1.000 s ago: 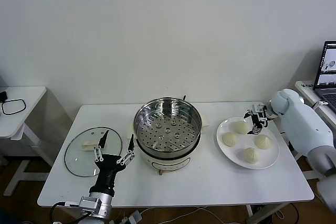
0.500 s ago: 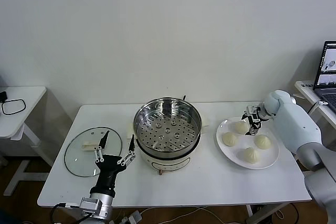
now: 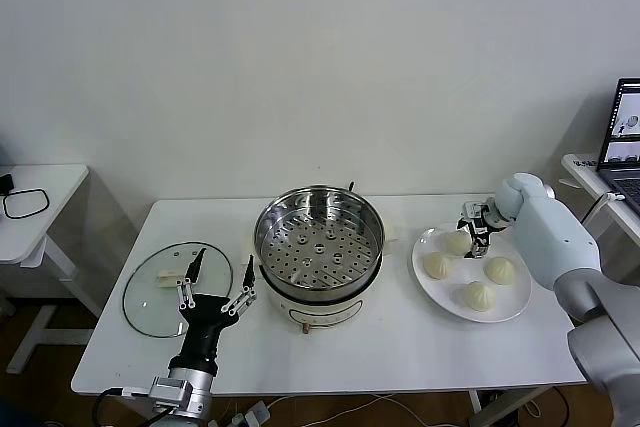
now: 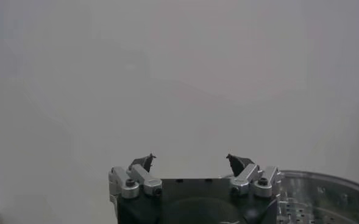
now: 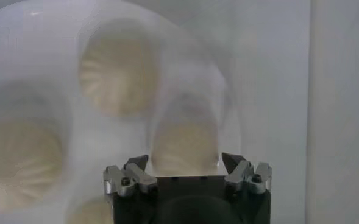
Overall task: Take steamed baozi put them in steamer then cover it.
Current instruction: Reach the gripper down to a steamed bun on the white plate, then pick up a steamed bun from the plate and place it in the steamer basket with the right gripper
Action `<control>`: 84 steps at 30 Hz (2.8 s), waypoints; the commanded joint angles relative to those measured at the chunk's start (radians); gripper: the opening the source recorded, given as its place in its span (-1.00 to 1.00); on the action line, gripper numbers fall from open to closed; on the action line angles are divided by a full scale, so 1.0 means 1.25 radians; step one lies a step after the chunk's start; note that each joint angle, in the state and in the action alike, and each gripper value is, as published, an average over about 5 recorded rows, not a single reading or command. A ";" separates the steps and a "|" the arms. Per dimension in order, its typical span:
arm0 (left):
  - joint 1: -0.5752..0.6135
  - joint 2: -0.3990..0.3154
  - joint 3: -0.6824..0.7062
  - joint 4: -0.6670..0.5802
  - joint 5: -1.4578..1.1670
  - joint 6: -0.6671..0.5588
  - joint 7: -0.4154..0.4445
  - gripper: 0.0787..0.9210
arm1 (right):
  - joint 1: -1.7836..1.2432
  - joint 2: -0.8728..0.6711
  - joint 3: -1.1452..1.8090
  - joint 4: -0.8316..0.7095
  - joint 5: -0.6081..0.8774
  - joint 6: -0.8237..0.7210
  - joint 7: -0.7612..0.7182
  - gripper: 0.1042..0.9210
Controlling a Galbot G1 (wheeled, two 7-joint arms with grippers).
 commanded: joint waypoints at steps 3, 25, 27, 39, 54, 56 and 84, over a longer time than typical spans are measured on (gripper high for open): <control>0.000 -0.001 0.000 0.000 0.000 -0.002 -0.001 0.77 | -0.001 0.004 0.001 -0.004 -0.009 0.000 0.001 0.57; 0.002 -0.003 0.000 -0.007 0.003 -0.001 -0.003 0.77 | 0.063 -0.165 -0.183 0.233 0.234 0.067 -0.084 0.40; 0.002 -0.002 0.001 -0.009 0.003 0.001 -0.004 0.77 | 0.097 -0.213 -0.228 0.313 0.288 0.083 -0.101 0.40; 0.011 0.005 -0.034 -0.011 0.000 0.003 -0.001 0.77 | 0.428 -0.292 -0.547 0.726 0.400 0.233 -0.173 0.40; 0.011 0.017 -0.099 0.012 -0.031 0.003 0.018 0.77 | 0.587 -0.007 -0.771 0.754 0.376 0.367 -0.073 0.40; 0.009 0.018 -0.103 0.017 -0.034 0.002 0.021 0.77 | 0.566 0.025 -0.769 0.721 0.355 0.386 -0.053 0.40; 0.000 0.023 -0.140 0.037 -0.068 -0.003 0.036 0.77 | 0.322 0.205 -0.658 0.368 0.091 0.503 0.129 0.41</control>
